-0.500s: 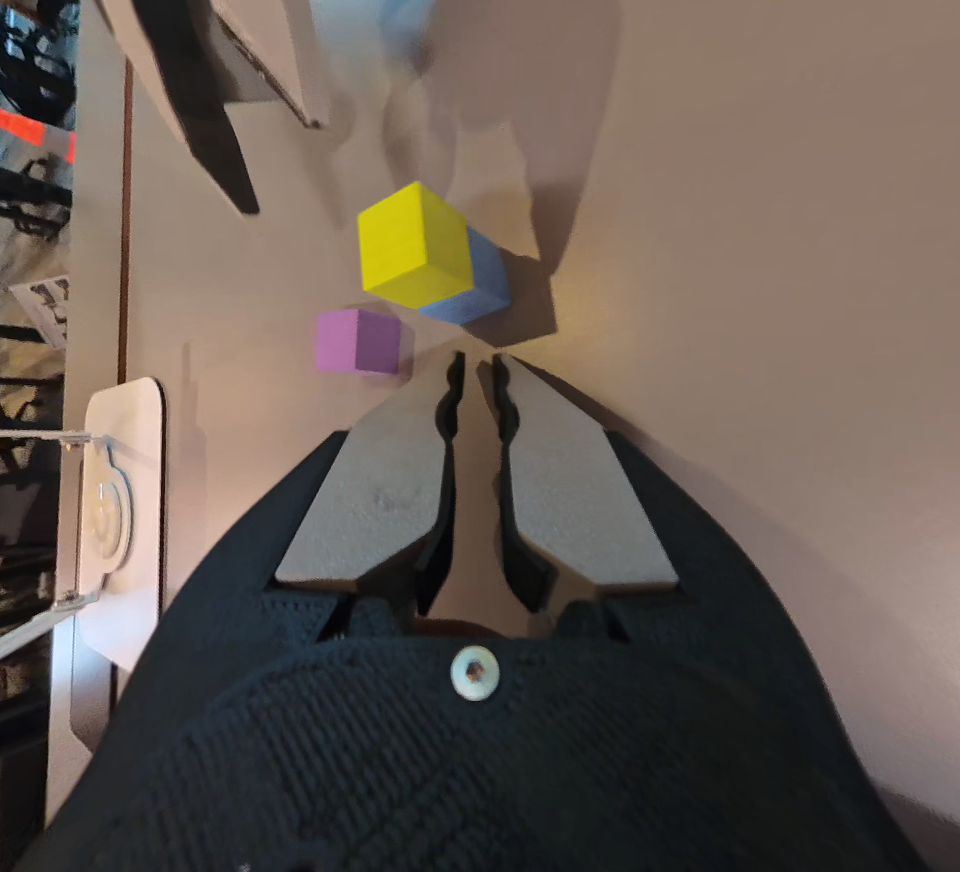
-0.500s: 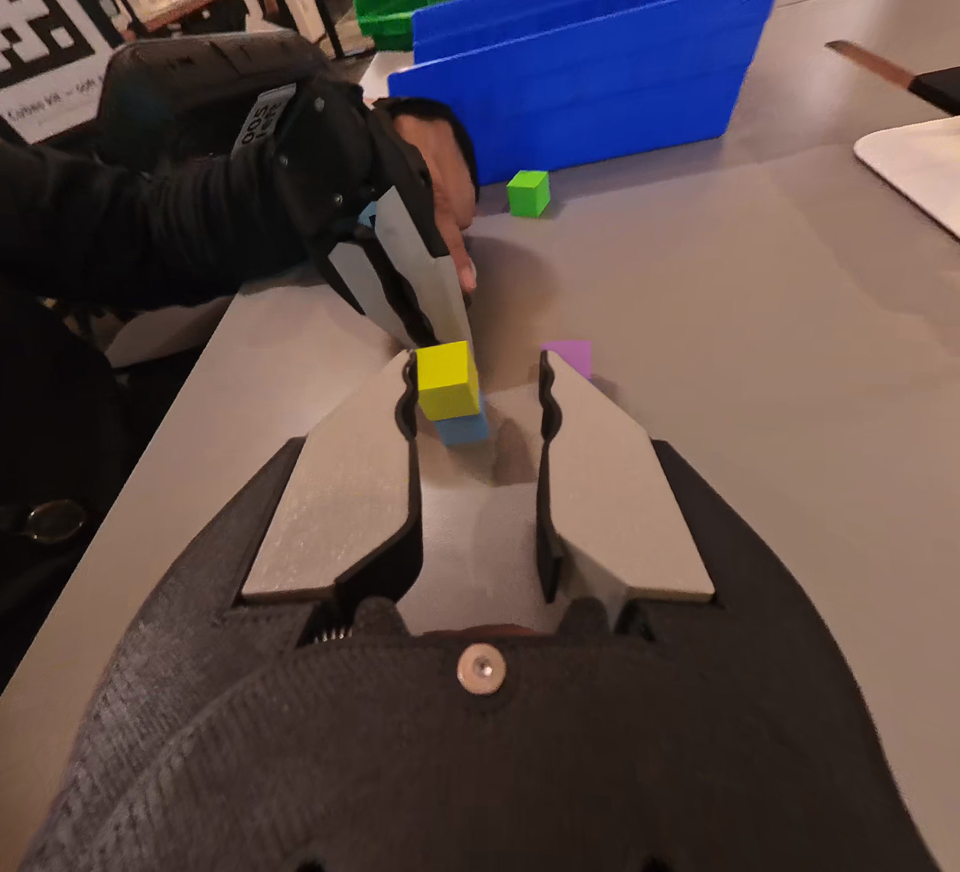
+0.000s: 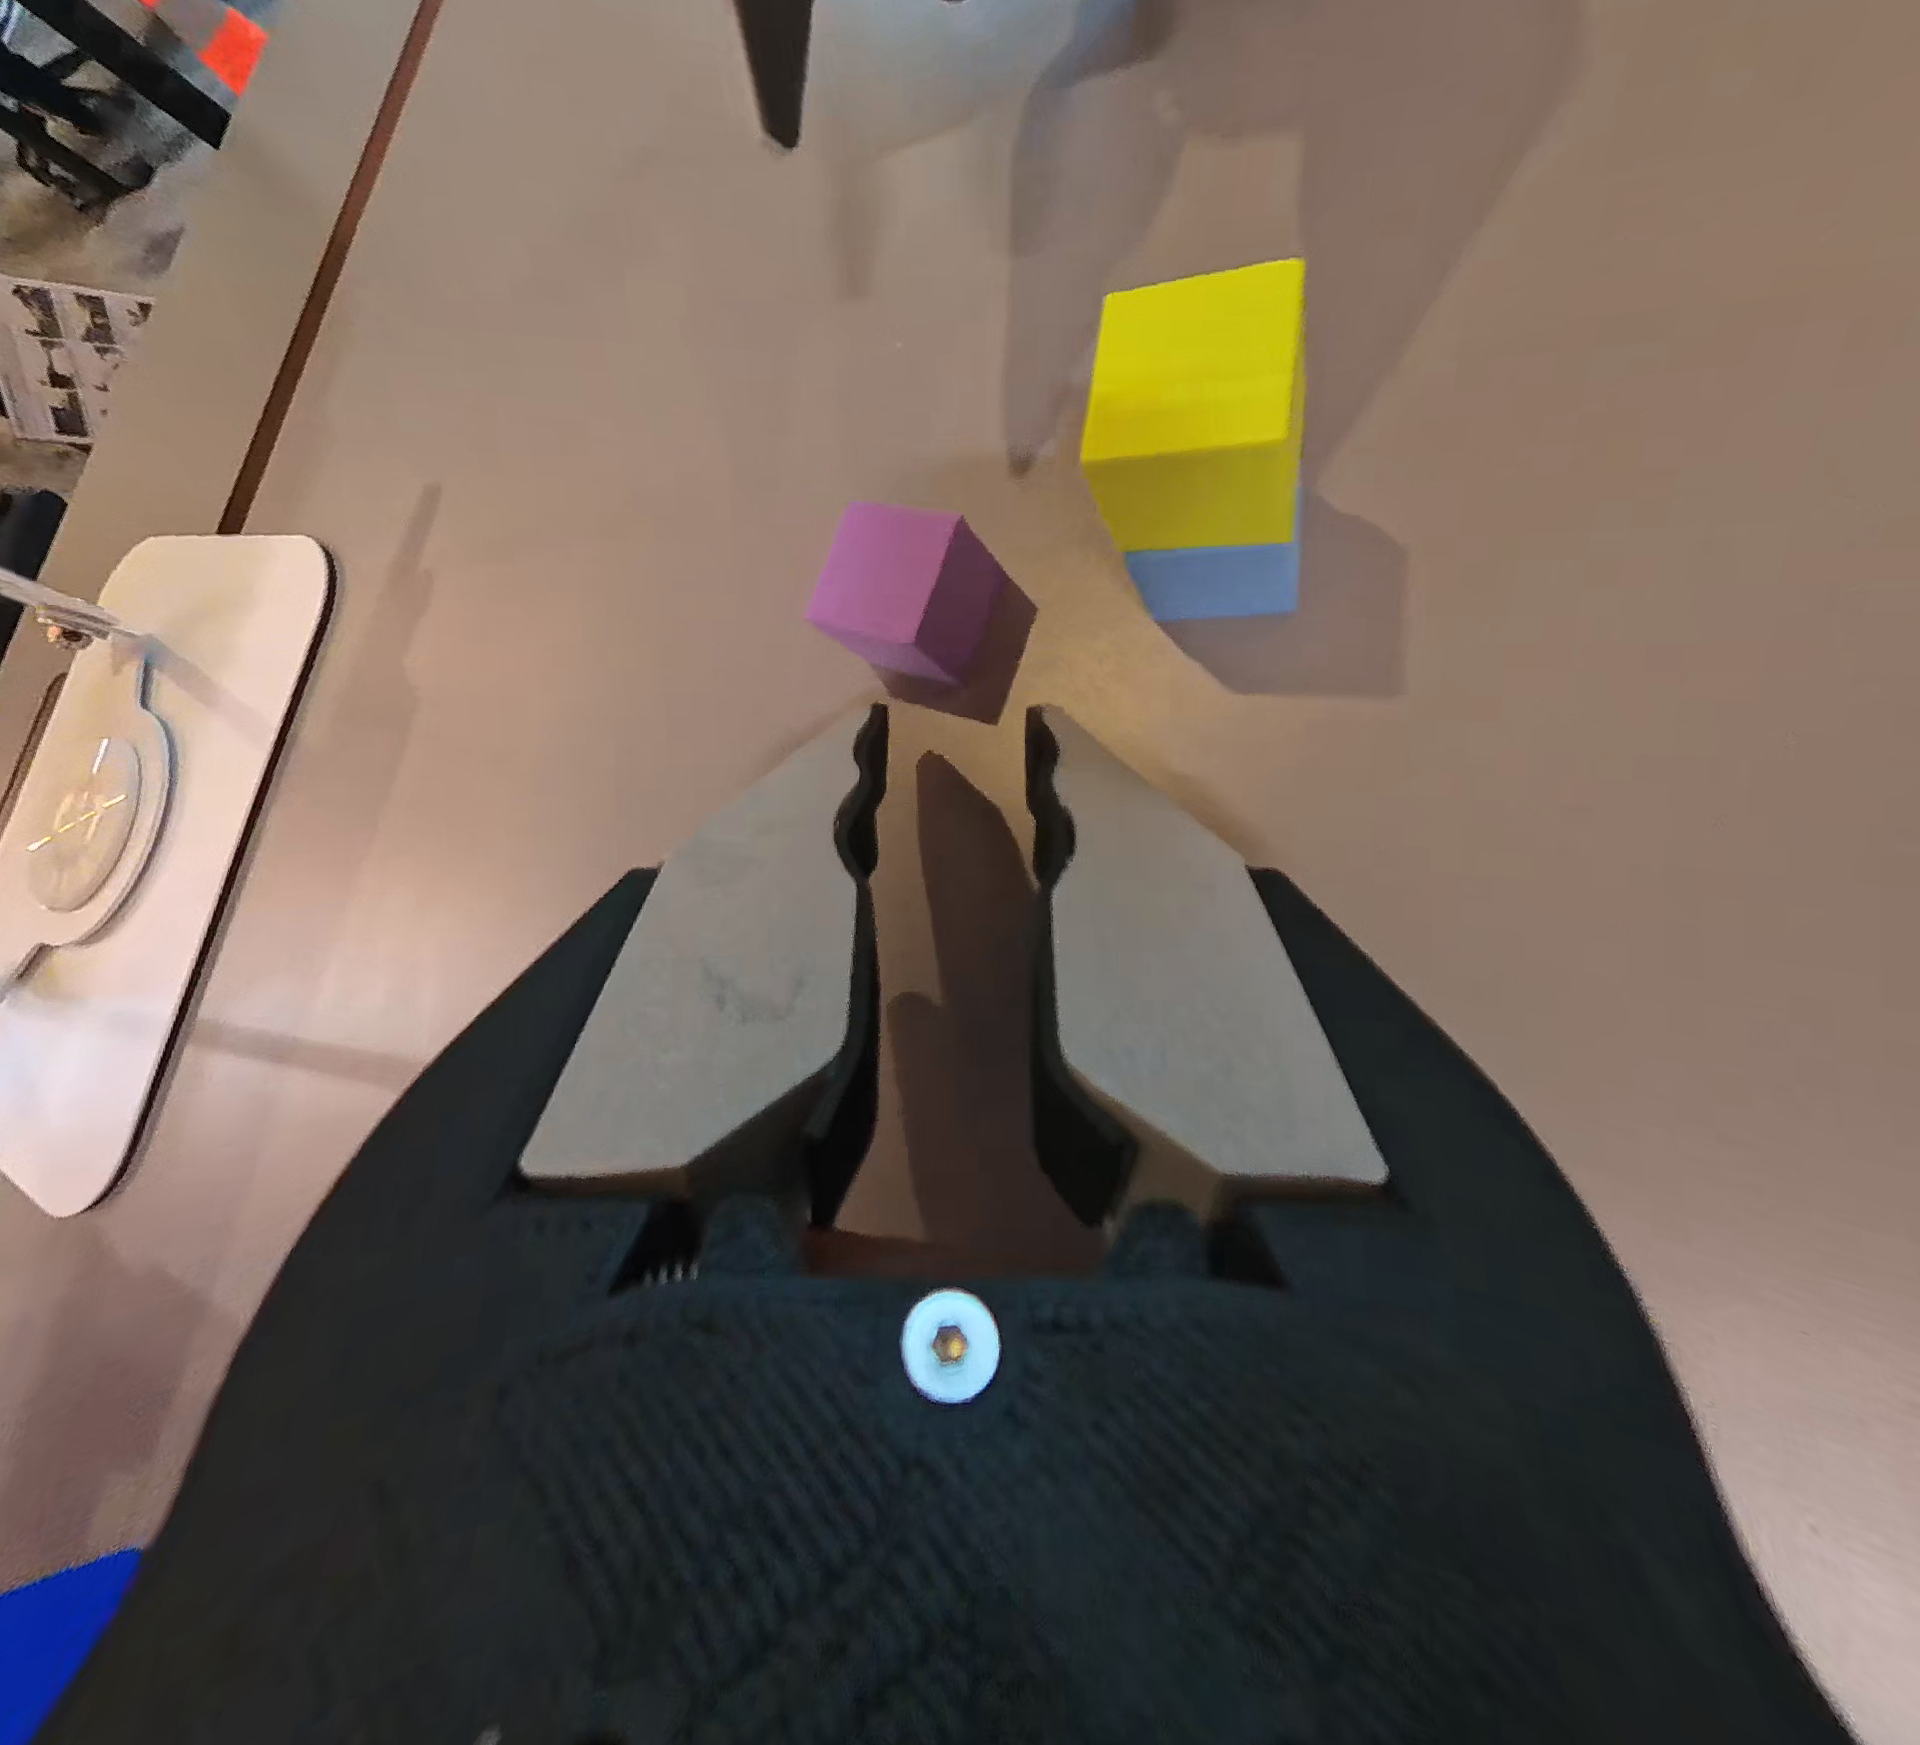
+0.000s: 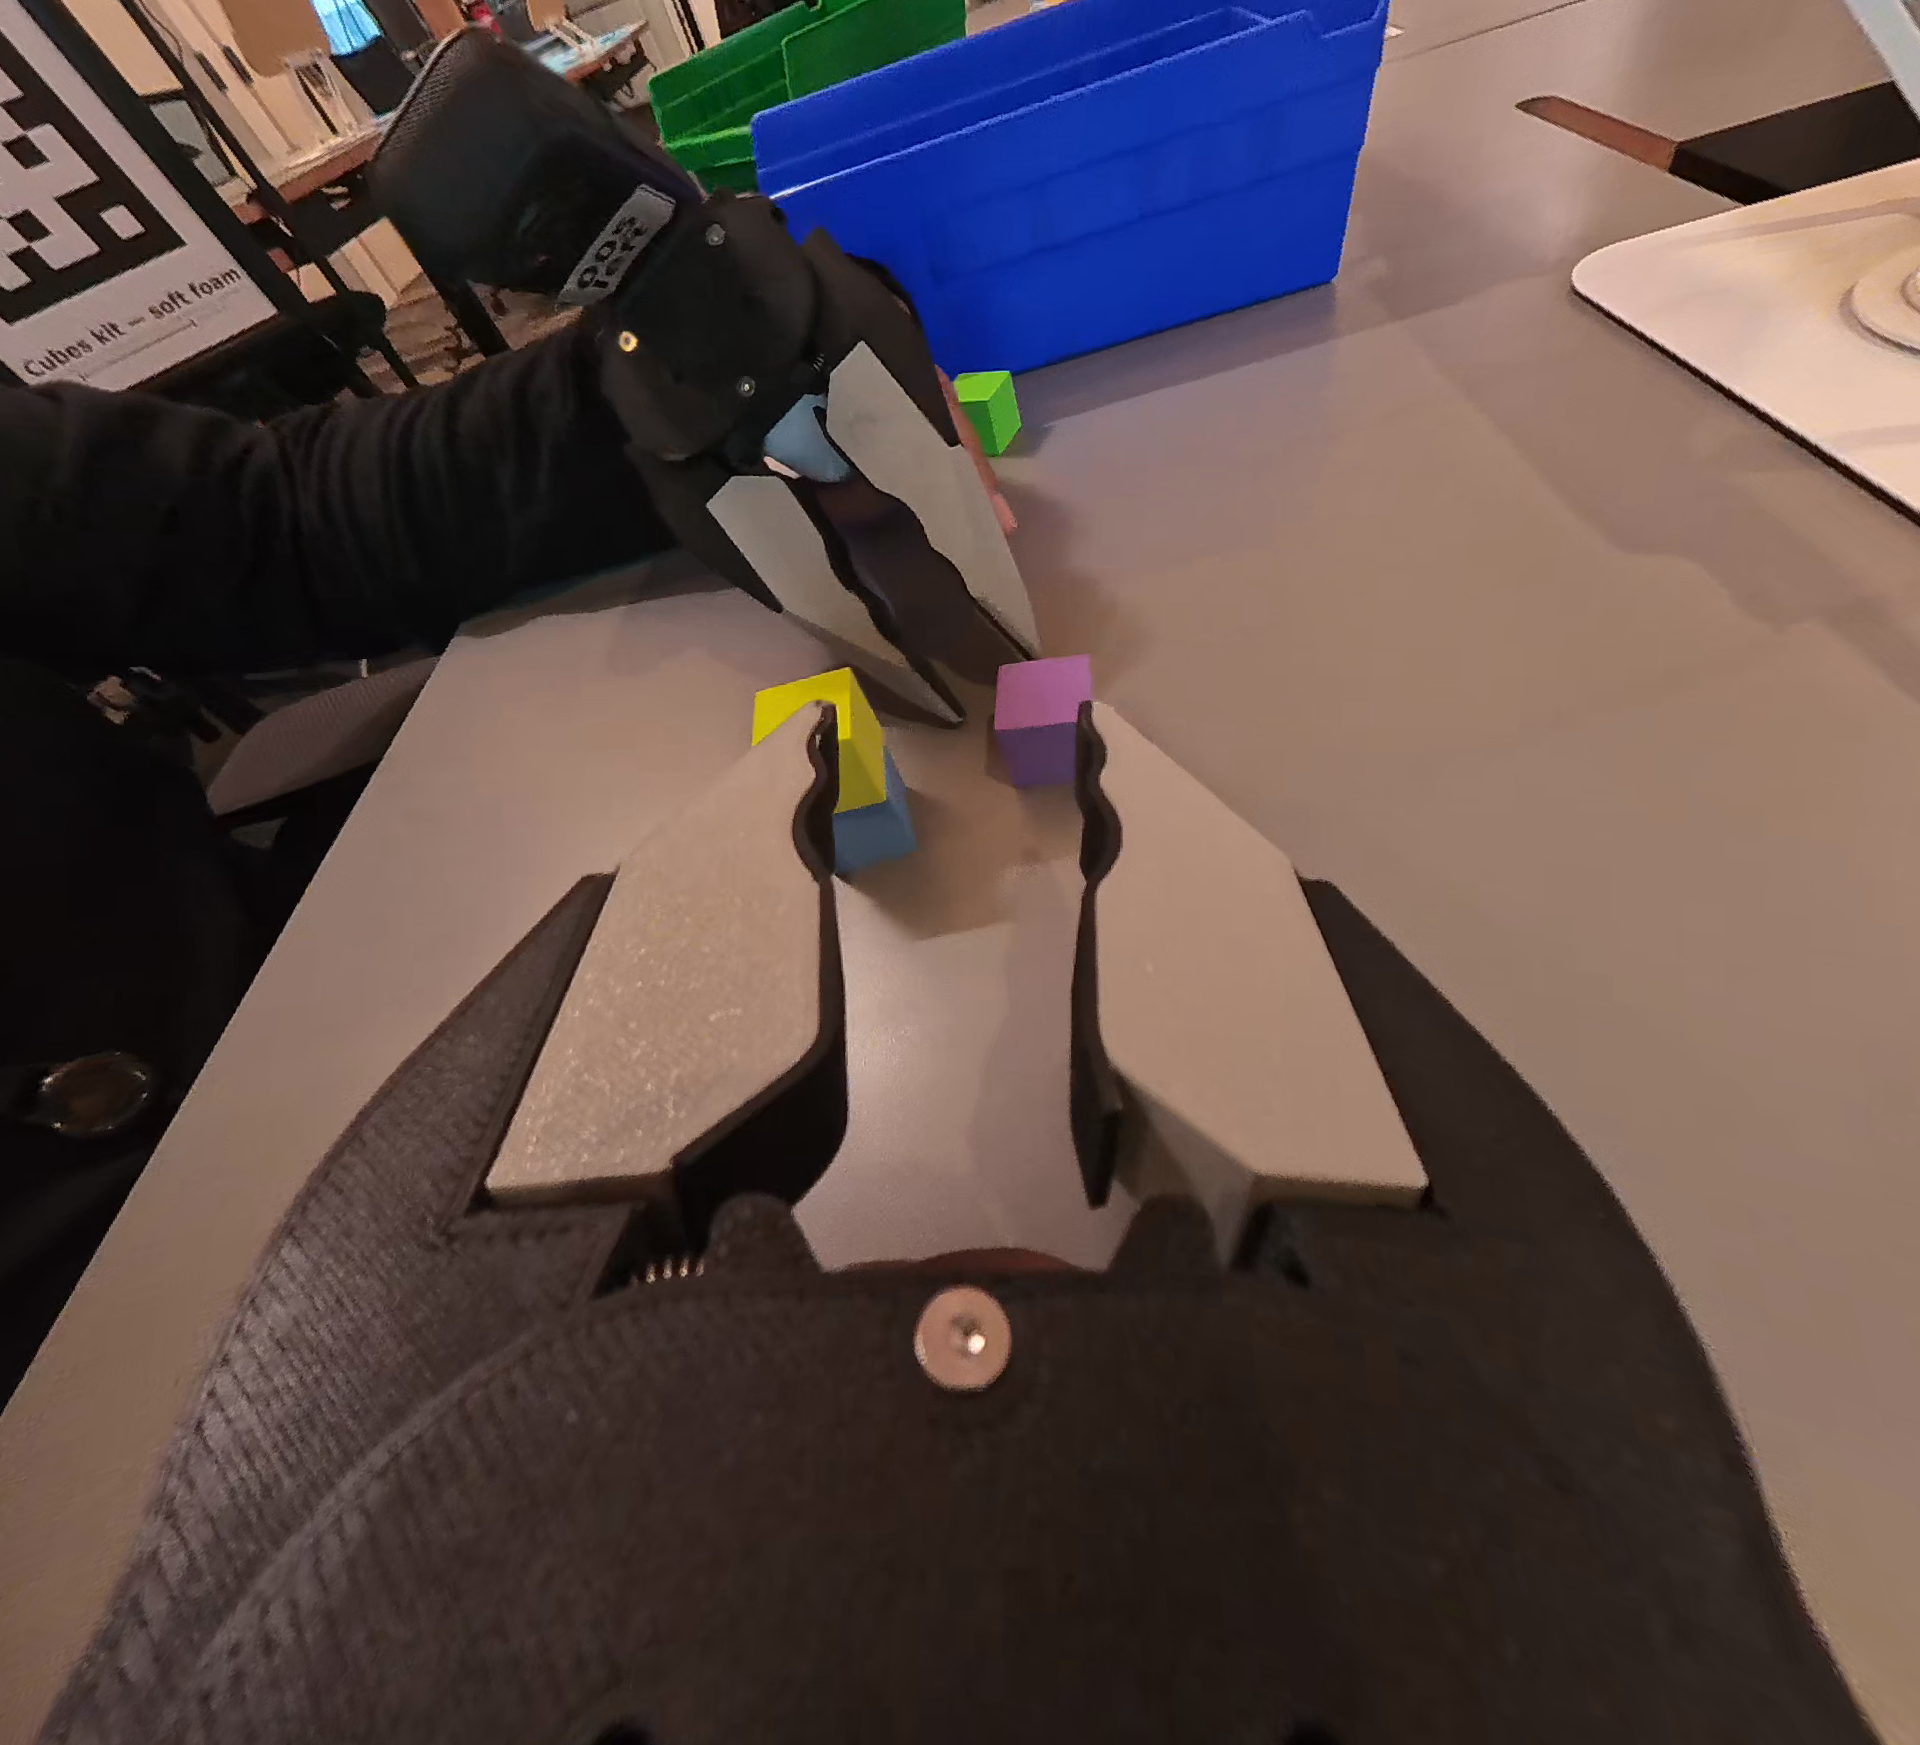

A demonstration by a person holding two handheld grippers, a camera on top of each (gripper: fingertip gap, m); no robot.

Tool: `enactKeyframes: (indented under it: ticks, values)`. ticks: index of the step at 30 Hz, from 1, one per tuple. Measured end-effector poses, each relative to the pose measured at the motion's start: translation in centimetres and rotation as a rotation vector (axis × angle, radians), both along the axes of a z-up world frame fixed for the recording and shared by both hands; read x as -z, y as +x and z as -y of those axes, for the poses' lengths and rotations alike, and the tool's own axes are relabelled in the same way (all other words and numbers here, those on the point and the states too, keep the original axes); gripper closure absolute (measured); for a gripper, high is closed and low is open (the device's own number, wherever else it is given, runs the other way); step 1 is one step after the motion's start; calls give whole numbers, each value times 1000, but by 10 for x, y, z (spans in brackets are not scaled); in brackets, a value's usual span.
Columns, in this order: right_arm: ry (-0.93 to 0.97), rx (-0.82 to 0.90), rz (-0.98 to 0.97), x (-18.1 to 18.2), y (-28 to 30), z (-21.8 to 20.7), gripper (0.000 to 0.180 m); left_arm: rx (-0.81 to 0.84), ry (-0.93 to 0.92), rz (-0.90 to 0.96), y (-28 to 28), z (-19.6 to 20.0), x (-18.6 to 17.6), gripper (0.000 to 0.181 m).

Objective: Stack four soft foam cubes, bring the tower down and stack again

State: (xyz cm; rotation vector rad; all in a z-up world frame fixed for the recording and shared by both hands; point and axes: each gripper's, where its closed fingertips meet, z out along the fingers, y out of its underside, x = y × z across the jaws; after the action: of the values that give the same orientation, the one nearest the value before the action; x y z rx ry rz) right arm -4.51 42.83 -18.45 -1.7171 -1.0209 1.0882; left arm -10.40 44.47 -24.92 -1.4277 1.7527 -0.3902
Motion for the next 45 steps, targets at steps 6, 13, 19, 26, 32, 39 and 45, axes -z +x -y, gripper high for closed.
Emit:
enactKeyframes:
  ticks: [6,13,19,26,32,39,45]
  values:
    - [-26,-8,-8,3,5,1,136,33,-81,10,-2,-6,0,151]
    - [-43,-3,-17,3,7,0,136,83,-151,10,5,-14,-1,135]
    - [-50,-11,-12,5,6,1,136,119,-199,3,15,-17,0,123]
    - [-63,-23,-8,6,4,3,137,159,-190,-5,27,-13,1,133]
    - [-62,-33,5,7,1,6,137,152,-54,4,26,-13,-3,153]
    - [-52,7,-9,1,0,2,138,34,230,226,11,-21,-63,153]
    - [-68,25,-126,-23,-4,2,140,48,720,237,19,-10,-90,152]
